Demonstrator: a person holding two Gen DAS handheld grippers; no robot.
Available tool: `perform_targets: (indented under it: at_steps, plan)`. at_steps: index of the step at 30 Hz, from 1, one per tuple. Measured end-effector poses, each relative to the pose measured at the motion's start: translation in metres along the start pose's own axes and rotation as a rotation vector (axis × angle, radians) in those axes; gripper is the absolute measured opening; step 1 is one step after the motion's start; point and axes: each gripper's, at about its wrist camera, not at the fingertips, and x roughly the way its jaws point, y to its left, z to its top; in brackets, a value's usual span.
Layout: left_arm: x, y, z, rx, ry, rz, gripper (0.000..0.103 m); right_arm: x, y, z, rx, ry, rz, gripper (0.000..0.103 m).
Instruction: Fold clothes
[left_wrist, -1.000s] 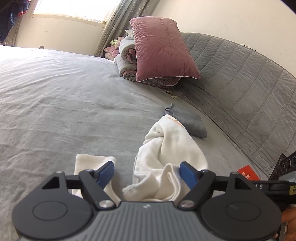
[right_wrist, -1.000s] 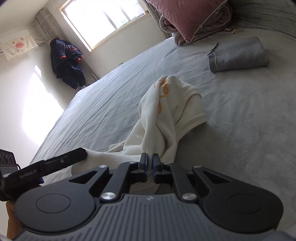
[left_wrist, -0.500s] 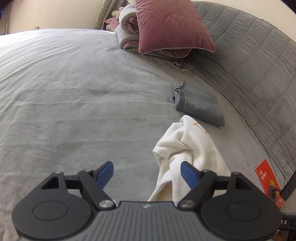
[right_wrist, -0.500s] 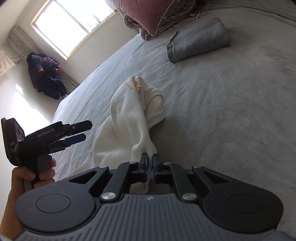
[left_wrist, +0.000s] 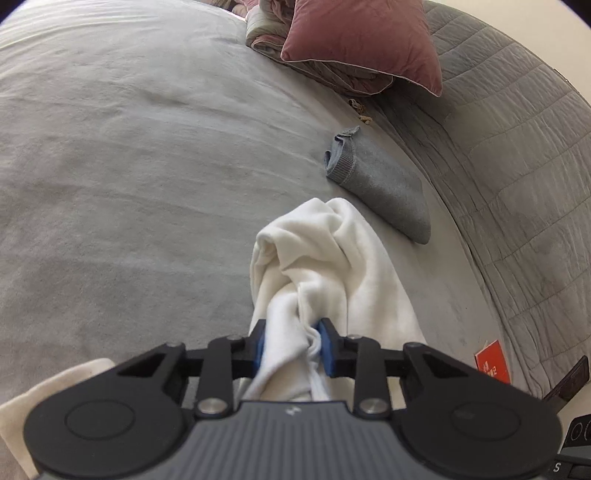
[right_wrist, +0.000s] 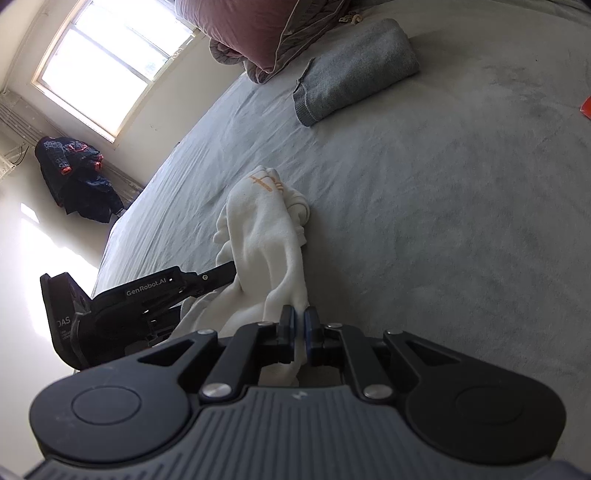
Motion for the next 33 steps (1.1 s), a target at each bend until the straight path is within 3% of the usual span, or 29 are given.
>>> perform_targets:
  at_steps: [8, 18, 26, 33]
  plan:
    - [-0.057, -0.017, -0.003, 0.085, -0.142, 0.111, 0.016, 0.000, 0.024, -0.001, -0.083, -0.044, 0.003, 0.008]
    - [-0.141, -0.015, 0.002, 0.226, -0.268, 0.234, 0.015, 0.002, 0.062, -0.001, -0.127, -0.078, 0.104, 0.008]
    - [-0.187, 0.010, -0.032, 0.258, -0.277, 0.249, 0.015, 0.012, 0.085, -0.007, -0.183, -0.053, 0.171, 0.008]
    - [-0.206, 0.030, -0.074, 0.270, -0.229, 0.254, 0.015, 0.006, 0.091, -0.019, -0.213, 0.025, 0.270, 0.009]
